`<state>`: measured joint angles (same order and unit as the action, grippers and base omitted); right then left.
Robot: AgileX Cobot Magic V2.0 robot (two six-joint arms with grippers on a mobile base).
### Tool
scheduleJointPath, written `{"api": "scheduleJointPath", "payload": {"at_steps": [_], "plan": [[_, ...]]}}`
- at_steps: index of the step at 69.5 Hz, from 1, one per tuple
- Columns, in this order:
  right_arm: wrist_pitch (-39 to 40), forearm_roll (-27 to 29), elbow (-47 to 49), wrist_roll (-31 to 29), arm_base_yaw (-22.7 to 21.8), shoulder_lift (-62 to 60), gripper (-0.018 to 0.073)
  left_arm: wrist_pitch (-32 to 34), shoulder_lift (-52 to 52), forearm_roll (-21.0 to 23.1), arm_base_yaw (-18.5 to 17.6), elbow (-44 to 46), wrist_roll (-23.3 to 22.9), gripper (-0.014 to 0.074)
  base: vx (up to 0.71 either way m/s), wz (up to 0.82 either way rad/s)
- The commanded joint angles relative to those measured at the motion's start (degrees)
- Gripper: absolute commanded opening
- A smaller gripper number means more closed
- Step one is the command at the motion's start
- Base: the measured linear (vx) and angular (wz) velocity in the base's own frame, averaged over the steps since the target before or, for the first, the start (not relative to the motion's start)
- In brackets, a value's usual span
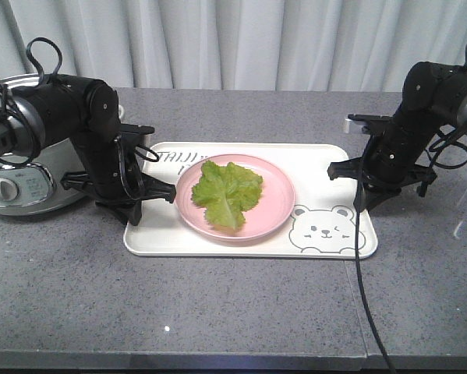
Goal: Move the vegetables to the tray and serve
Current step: 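Lower both grippers onto opposite tray edges and close them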
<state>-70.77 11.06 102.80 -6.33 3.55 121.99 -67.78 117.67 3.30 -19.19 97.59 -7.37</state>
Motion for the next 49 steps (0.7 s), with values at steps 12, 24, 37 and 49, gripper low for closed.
{"api": "scheduleJointPath", "payload": {"at_steps": [12,24,37,49], "plan": [[-2.8,5.9,1.2,-1.9,0.9,-3.9,-0.0010,2.2,-2.8,9.2,-1.6,1.1,2.3,-0.0007,0.00,0.00],[-2.8,6.0,1.2,-1.9,0.9,-3.9,-0.0010,2.8,-4.1,10.3,-1.6,2.4,3.3,-0.0007,0.00,0.00],[-2.8,6.3,1.4,-1.9,0.9,-4.2,-0.0010,1.1,-4.2,10.4,-1.6,4.8,3.3,-0.0007,0.00,0.00],[-2.2,6.1,1.4,-2.1,0.9,-5.8,-0.0010,2.1,-5.6,11.0,-1.6,5.1,3.3,-0.0007,0.00,0.00]]}}
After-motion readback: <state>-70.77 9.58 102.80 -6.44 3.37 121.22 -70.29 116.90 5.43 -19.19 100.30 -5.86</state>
